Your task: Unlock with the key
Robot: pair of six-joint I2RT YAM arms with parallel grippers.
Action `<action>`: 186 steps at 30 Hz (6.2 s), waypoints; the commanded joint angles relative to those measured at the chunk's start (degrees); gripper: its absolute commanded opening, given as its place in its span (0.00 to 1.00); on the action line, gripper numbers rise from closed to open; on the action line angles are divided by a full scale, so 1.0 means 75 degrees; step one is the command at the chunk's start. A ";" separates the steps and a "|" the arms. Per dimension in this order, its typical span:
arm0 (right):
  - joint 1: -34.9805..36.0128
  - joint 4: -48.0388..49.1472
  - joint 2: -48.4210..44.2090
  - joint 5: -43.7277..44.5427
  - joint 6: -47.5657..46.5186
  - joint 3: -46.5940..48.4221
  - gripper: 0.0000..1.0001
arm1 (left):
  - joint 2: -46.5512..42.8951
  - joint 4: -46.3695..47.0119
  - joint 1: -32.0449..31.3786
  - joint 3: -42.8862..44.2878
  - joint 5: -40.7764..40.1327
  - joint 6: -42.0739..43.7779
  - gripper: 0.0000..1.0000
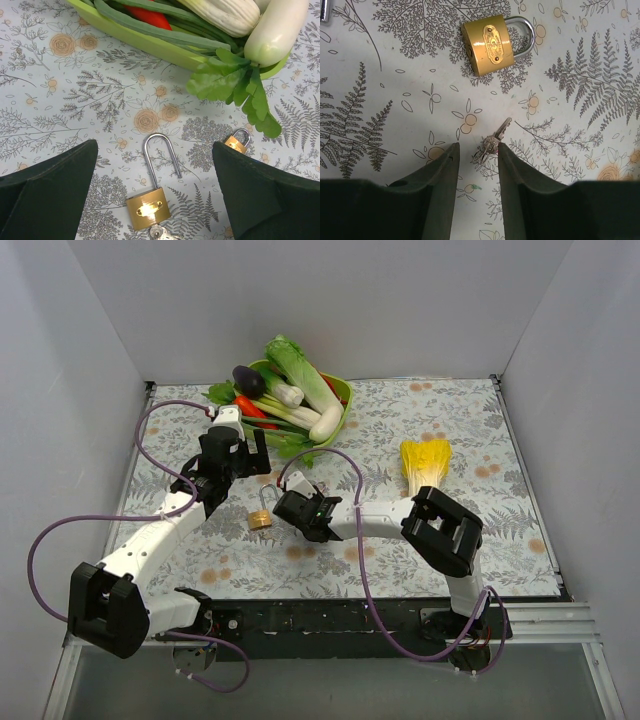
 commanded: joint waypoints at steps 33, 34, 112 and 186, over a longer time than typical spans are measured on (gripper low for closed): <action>-0.0163 -0.0017 -0.0337 0.0121 0.0199 -0.0106 0.01 | -0.0445 0.0067 0.0100 0.0032 0.0004 0.0007 0.98; -0.0163 -0.0006 -0.0420 0.0121 0.0187 -0.0129 0.01 | -0.0457 0.0079 0.0100 0.0020 0.0004 0.0007 0.98; -0.3585 0.5678 -0.7030 -0.8703 0.3351 -0.3516 0.01 | -0.1242 0.3548 -0.3415 -0.0941 0.3285 0.0065 0.50; -0.2577 0.6111 -0.7030 -1.1973 0.1323 -0.5426 0.63 | -0.0867 -0.2429 -0.3579 0.0113 0.8066 -0.0544 0.00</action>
